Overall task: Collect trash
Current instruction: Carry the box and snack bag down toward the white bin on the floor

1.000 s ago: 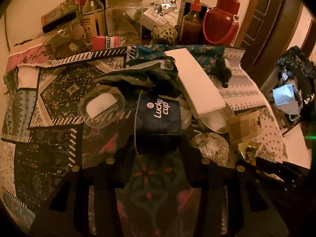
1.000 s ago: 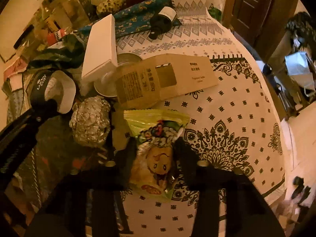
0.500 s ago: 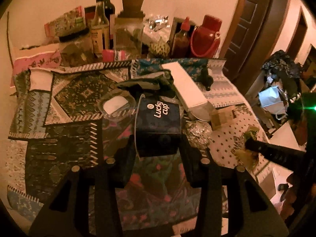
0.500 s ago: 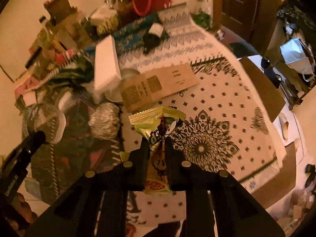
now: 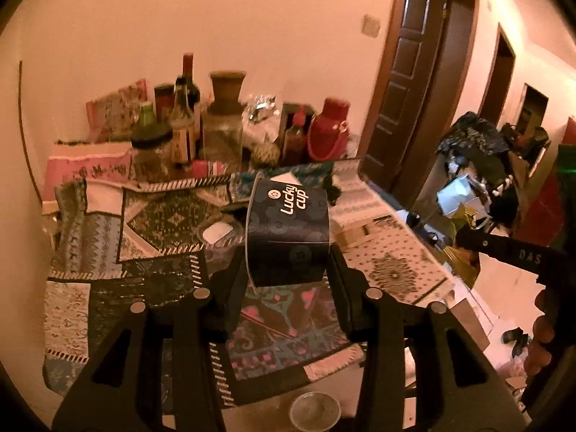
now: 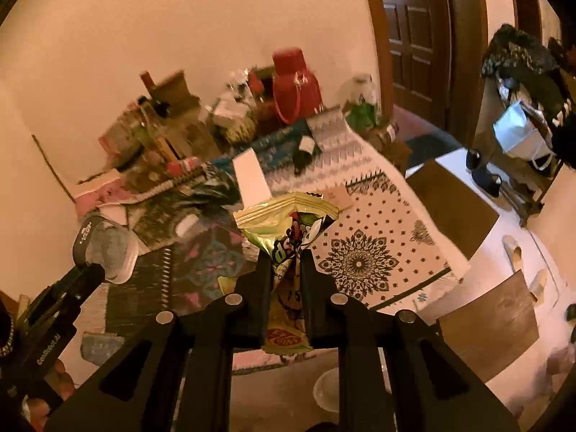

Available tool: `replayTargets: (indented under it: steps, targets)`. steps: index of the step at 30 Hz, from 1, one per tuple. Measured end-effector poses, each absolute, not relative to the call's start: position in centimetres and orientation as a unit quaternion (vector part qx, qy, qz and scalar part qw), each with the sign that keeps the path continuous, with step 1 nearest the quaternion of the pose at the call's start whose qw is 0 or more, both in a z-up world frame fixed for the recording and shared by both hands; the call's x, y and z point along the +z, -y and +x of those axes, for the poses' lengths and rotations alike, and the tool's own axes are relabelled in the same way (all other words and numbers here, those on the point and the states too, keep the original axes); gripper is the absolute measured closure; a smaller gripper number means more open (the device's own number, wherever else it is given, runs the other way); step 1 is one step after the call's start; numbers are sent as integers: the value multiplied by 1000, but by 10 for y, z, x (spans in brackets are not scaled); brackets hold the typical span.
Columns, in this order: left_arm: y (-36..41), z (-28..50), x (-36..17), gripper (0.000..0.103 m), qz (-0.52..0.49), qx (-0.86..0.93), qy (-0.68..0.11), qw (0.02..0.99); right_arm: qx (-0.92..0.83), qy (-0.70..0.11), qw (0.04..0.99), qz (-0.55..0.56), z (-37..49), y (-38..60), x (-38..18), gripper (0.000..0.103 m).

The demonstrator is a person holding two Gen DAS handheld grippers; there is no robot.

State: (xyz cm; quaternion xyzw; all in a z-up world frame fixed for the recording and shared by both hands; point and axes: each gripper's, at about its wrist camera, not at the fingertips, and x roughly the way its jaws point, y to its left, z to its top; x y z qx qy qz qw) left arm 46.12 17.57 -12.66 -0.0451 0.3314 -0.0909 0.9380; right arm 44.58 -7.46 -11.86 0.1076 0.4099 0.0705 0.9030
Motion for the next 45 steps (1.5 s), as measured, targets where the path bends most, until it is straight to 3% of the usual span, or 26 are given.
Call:
replayTargets:
  steps: [12, 24, 37, 45]
  targets:
    - [-135, 365, -76, 60, -63, -92, -285, 952, 129, -367, 918, 72, 383, 97, -83, 89]
    - [-41, 266, -85, 60, -87, -57, -296, 949, 189, -379, 904, 50, 302, 172, -91, 89]
    - [9, 219, -141, 60, -100, -37, -368, 924, 224, -440, 869, 34, 272, 202, -148, 89]
    - [0, 241, -231, 60, -109, -35, -434, 894, 218, -501, 837, 31, 284, 184, -235, 89]
